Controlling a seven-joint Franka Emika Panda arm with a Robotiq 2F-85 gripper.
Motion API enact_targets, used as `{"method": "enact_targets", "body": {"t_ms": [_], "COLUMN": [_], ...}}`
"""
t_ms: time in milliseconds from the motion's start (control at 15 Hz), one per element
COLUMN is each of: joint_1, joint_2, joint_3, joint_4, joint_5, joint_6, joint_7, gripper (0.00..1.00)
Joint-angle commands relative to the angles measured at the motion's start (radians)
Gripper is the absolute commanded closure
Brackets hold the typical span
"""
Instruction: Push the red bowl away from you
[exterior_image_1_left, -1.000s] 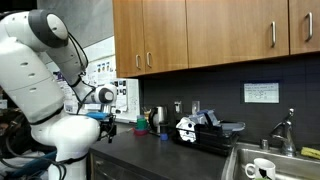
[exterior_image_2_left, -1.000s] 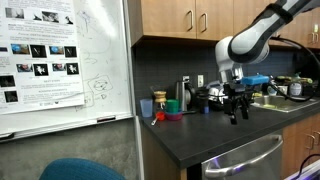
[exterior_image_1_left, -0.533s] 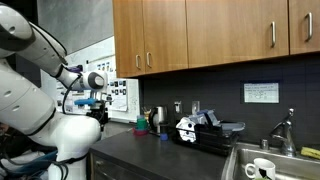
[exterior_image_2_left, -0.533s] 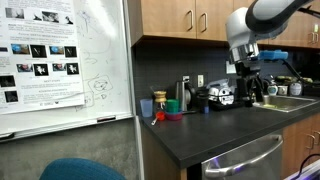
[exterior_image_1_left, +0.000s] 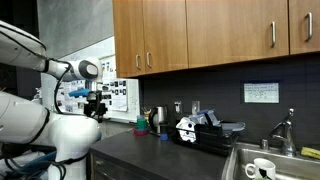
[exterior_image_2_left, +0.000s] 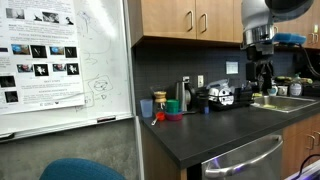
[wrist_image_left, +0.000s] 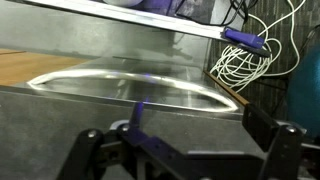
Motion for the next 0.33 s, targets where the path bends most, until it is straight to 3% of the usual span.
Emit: {"method": "enact_targets", "body": {"t_ms": [0, 133, 200, 267], "joint_1": [-0.086, -0.131, -0.109, -0.127], "joint_2": [-0.051, -0.069, -0.043, -0.049], "joint_3": [-0.035, -0.065, -0.027, -0.040], "joint_4": [0.002, 0.002, 0.002, 0.002], "joint_5": [-0.034, -0.058, -0.031, -0.039], "joint_6": [-0.020, -0.016, -0.004, -0.004], "joint_7": [-0.012, -0.025, -0.018, -0.023], "gripper": [0.00, 0.00, 0.00, 0.00]}}
